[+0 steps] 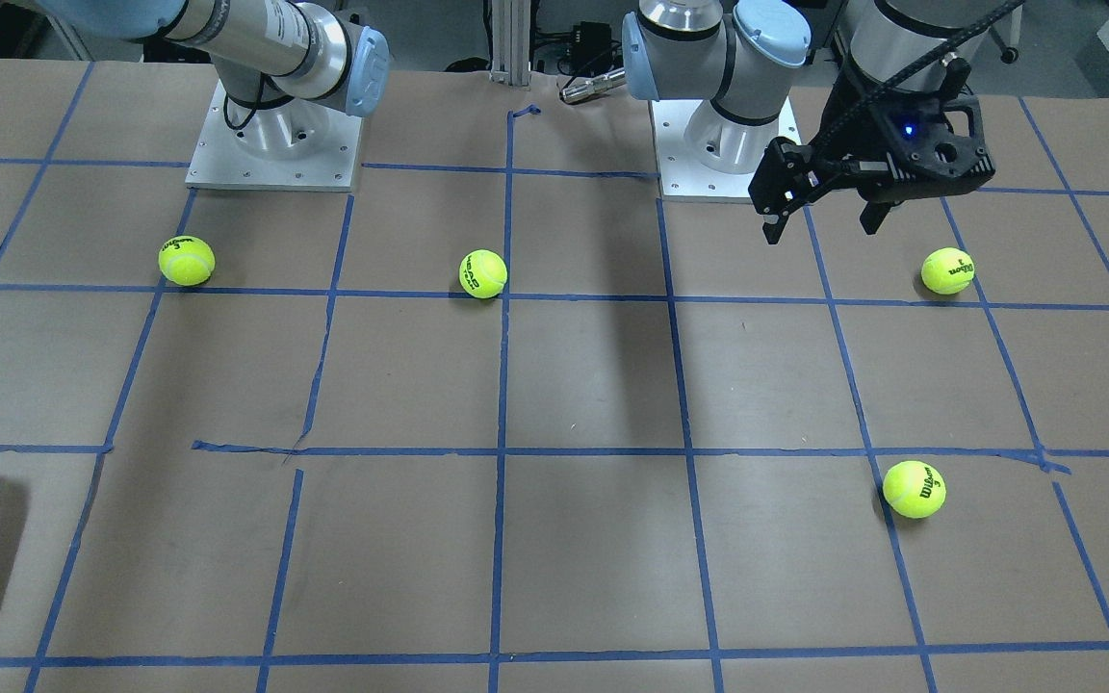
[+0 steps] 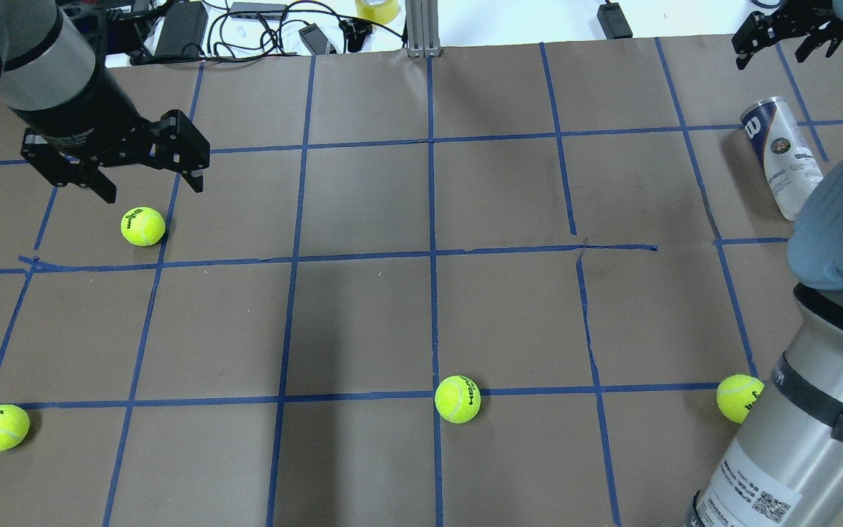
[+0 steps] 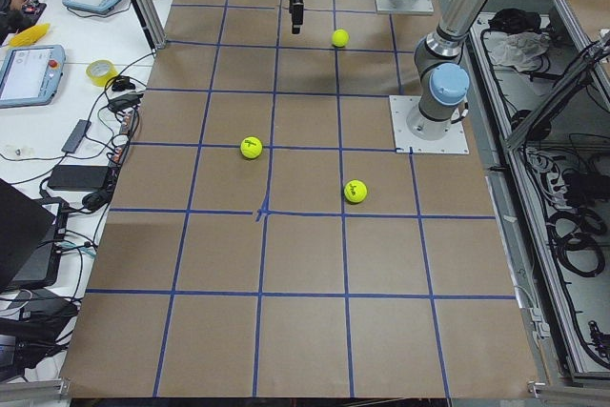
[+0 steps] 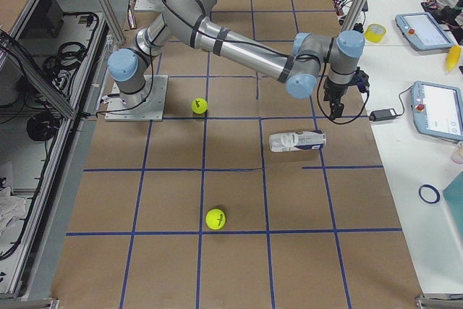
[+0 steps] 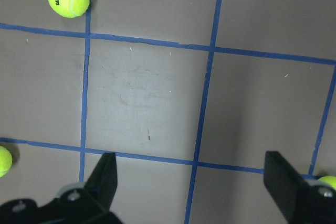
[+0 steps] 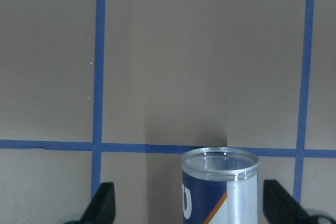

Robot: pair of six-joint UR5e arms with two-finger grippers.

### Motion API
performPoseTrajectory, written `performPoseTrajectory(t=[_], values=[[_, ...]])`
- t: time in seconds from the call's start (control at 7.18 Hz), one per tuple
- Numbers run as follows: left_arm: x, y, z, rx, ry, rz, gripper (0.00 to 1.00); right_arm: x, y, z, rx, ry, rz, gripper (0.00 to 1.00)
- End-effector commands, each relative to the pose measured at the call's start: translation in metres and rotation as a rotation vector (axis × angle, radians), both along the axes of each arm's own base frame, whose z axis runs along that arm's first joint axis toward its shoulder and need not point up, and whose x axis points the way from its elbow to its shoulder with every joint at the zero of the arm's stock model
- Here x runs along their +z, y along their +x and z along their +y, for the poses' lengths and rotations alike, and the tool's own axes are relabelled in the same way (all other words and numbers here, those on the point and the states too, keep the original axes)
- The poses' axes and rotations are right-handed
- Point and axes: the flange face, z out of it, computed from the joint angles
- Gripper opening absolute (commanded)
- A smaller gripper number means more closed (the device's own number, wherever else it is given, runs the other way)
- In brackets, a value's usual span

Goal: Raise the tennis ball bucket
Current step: 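Move the right gripper over the lying Wilson tennis ball can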

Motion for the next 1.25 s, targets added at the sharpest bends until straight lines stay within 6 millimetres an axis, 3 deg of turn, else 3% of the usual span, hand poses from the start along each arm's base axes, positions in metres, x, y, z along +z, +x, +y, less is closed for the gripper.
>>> performPoseTrajectory(t=[0.0,0.14,1.11], values=[[-0.001,0.001,0.002,-0.002,0.006,-0.007,1.00,-0.050,-0.014,0.001,0.066,0.058,-0.022,0.99],[-0.001,0.002,0.001,-0.003,0.007,-0.008,1.00,-0.056,-0.024,0.001,0.147,0.055,-0.011,0.99],[-0.002,0.001,0.001,-0.005,0.009,-0.011,1.00,-0.095,-0.045,0.006,0.126,0.103,-0.038,1.00]])
